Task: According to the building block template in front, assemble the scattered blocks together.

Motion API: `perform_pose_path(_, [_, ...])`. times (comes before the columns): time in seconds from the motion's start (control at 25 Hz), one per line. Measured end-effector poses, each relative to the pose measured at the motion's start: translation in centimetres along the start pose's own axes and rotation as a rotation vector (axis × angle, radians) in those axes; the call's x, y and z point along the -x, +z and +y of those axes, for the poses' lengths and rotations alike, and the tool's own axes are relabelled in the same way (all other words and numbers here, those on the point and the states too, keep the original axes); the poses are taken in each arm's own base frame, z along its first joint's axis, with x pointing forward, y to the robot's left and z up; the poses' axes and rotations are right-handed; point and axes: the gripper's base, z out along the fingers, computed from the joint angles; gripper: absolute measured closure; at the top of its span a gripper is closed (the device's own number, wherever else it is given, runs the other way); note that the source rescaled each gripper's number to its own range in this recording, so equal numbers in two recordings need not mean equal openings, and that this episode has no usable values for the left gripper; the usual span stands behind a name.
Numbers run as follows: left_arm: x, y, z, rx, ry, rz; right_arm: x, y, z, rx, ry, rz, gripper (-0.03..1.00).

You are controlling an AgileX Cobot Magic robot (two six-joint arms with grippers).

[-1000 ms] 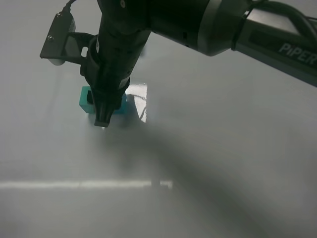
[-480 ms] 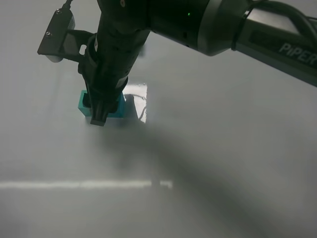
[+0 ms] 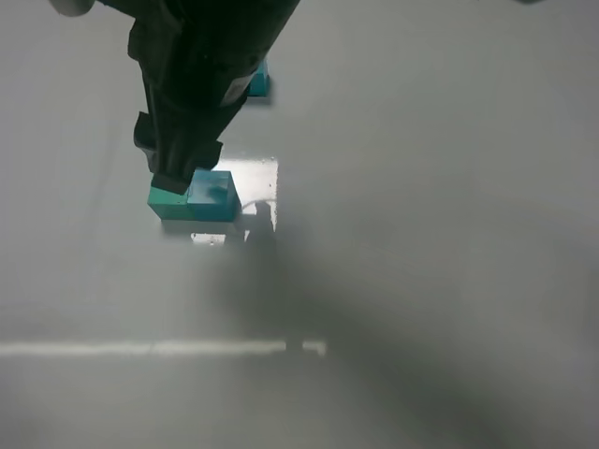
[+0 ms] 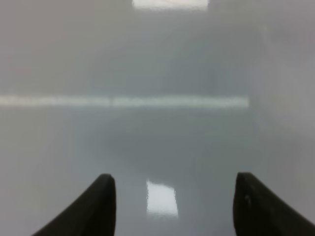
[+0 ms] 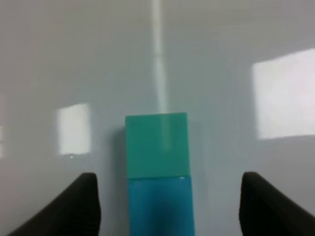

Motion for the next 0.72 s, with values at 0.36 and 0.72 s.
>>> perform_pose_path(0.36, [0.0,0.0,0.0,0.000,0.000,0.000,-7.4,-4.7,-7.1,-0.202,0.228,0.179,0.51])
perform_pose_path(0.72, [0.0,0.0,0.0,0.000,0.000,0.000,-20.2,-13.5,-12.6,-0.504,0.636,0.405,0.51])
